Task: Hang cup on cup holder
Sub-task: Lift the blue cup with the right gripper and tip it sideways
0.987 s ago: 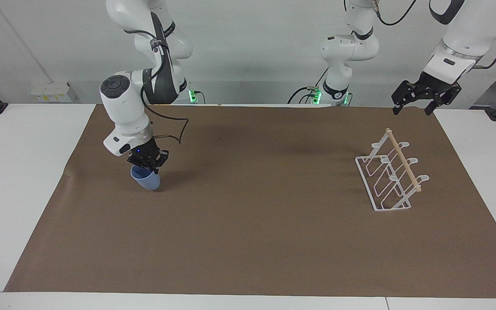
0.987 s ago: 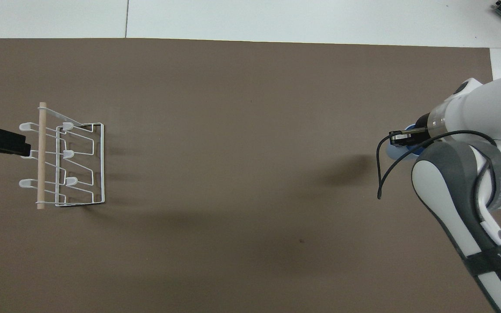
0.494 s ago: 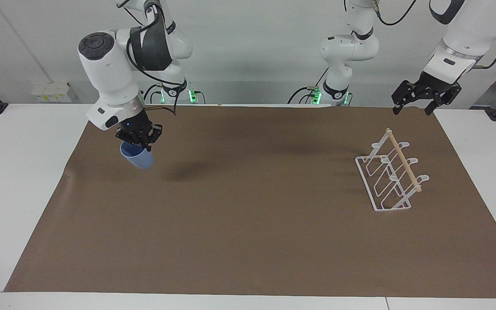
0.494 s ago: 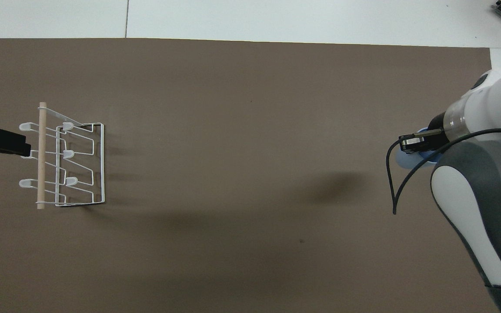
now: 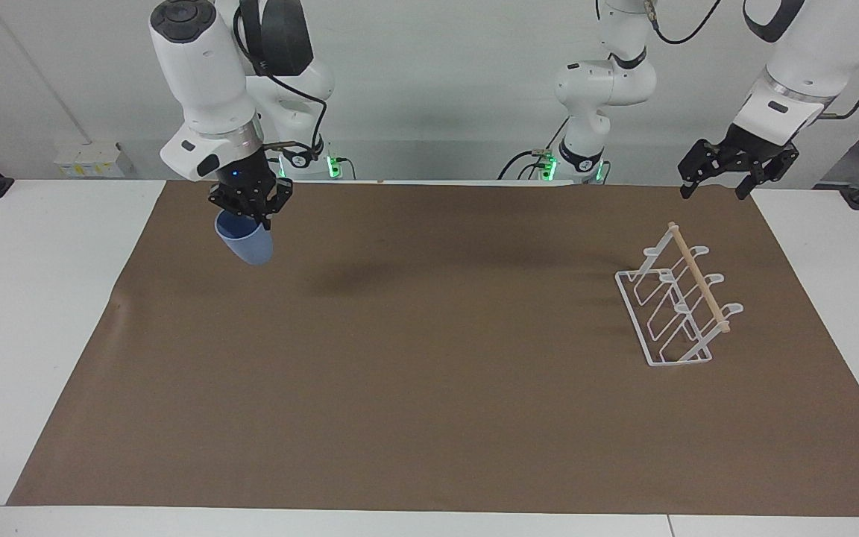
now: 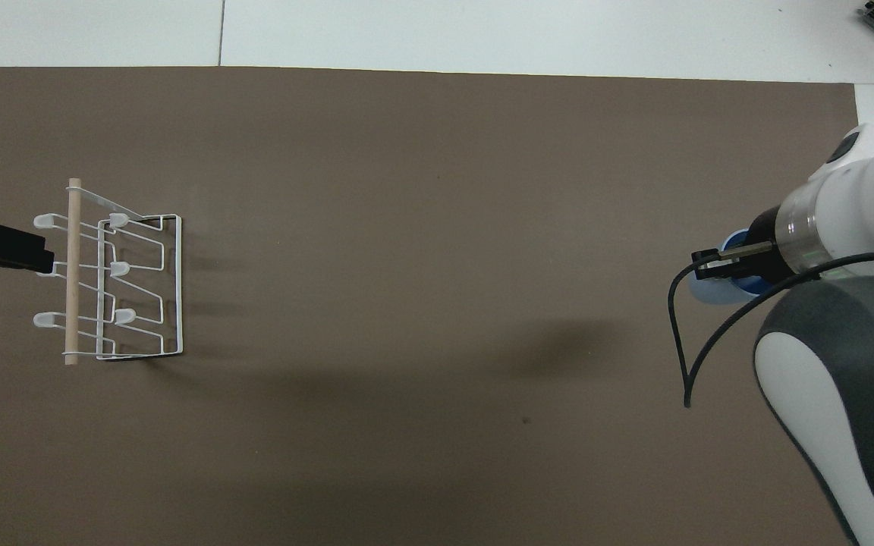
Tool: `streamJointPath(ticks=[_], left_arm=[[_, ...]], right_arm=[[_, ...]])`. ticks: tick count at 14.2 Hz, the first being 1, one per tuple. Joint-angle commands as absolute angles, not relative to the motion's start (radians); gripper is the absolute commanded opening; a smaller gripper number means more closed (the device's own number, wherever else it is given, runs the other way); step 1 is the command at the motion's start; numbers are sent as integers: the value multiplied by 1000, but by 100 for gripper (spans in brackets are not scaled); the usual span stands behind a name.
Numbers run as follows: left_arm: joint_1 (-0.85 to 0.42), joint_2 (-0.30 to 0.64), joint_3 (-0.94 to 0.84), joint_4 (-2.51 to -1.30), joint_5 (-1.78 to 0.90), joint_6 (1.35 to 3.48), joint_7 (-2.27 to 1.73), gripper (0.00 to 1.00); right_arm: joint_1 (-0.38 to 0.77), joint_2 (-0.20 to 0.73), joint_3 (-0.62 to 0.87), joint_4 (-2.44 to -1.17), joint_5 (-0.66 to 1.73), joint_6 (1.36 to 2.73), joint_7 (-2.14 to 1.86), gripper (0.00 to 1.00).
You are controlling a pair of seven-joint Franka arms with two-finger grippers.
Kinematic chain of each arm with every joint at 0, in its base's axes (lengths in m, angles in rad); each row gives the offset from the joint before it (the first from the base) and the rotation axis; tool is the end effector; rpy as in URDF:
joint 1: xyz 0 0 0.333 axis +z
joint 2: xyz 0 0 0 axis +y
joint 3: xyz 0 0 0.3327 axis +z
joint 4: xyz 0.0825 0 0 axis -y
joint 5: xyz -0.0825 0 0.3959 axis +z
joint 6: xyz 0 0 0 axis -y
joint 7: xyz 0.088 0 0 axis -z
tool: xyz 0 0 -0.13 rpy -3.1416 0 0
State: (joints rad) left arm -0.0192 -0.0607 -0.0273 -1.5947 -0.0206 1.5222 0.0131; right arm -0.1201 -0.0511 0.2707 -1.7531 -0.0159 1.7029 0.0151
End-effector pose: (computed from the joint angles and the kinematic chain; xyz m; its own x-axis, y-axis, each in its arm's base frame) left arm 0.5405 -0.0284 0.6361 0.9981 -0.0605 -0.0116 -0.0603 -0.9980 0.0191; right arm 0.5508 0.0848 0.5685 0.9906 0.1368 -0.0006 0.1368 -0.9902 0.0294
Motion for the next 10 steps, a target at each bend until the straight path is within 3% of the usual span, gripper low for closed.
streamJointPath(ticks=[1,6,10], left_arm=[[-21,-87,-28,-1624,-15,1522,8,100],[-23,-87,-28,-1625,-15,1523,6,100],[-25,-87,-28,-1624,-17,1525,6,100]], right_arm=[[-132,-57,284,-1747,8,1689,-37,0],[-149,-52,272,-1736,262,1713,-182,0],[-112,-49,296,-1746,372,1828,-175,0]])
